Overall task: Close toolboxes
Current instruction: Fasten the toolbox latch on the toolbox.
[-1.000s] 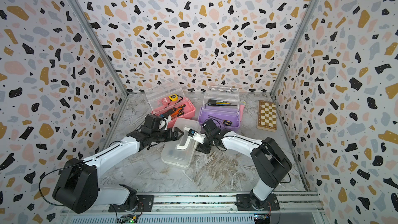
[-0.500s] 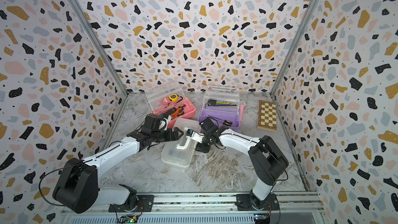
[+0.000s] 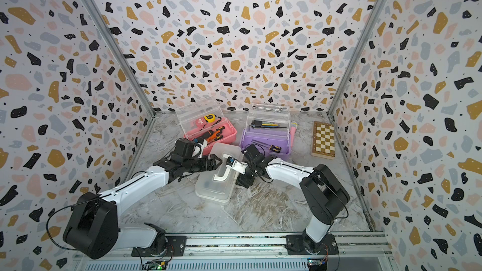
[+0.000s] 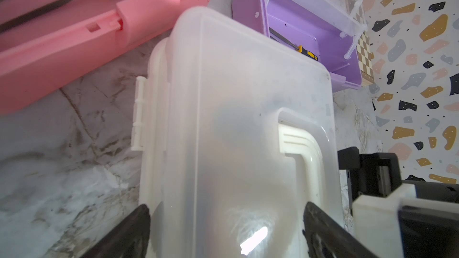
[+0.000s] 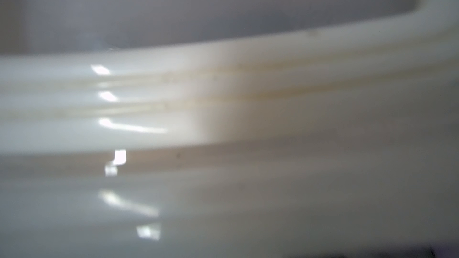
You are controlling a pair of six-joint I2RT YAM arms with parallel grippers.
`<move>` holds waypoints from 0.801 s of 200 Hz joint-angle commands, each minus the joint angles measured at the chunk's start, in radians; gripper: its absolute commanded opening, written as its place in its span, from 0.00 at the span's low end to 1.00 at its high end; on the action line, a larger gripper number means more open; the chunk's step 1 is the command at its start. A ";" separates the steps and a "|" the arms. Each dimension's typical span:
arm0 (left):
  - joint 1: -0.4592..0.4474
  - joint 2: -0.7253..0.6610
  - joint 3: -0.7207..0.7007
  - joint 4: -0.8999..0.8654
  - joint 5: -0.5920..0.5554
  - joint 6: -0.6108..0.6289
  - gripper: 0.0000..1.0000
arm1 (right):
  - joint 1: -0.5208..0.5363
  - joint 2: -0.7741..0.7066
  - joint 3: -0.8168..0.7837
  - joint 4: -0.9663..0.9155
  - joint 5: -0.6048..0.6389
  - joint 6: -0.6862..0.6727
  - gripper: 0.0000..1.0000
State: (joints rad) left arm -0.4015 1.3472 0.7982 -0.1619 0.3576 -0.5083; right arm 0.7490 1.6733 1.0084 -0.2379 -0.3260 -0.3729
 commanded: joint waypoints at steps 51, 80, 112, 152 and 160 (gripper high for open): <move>-0.007 -0.028 -0.017 -0.083 -0.005 -0.009 0.95 | 0.001 -0.260 -0.154 0.107 0.019 0.201 0.85; -0.008 -0.039 -0.017 -0.087 -0.005 -0.009 0.95 | 0.001 -0.364 -0.237 0.217 0.101 0.521 0.84; -0.007 -0.034 -0.021 -0.090 -0.010 -0.005 0.94 | 0.001 -0.400 -0.270 0.302 0.125 0.937 0.87; -0.007 -0.025 -0.025 -0.083 0.000 -0.006 0.94 | 0.003 -0.352 -0.219 0.292 0.117 1.254 1.00; -0.007 -0.026 -0.025 -0.083 0.000 -0.006 0.94 | 0.003 -0.334 -0.207 0.293 0.105 1.293 1.00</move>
State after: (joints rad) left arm -0.4023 1.3205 0.7971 -0.2203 0.3557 -0.5117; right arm 0.7490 1.3048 0.7452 0.0383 -0.2131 0.6518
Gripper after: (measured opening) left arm 0.939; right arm 0.995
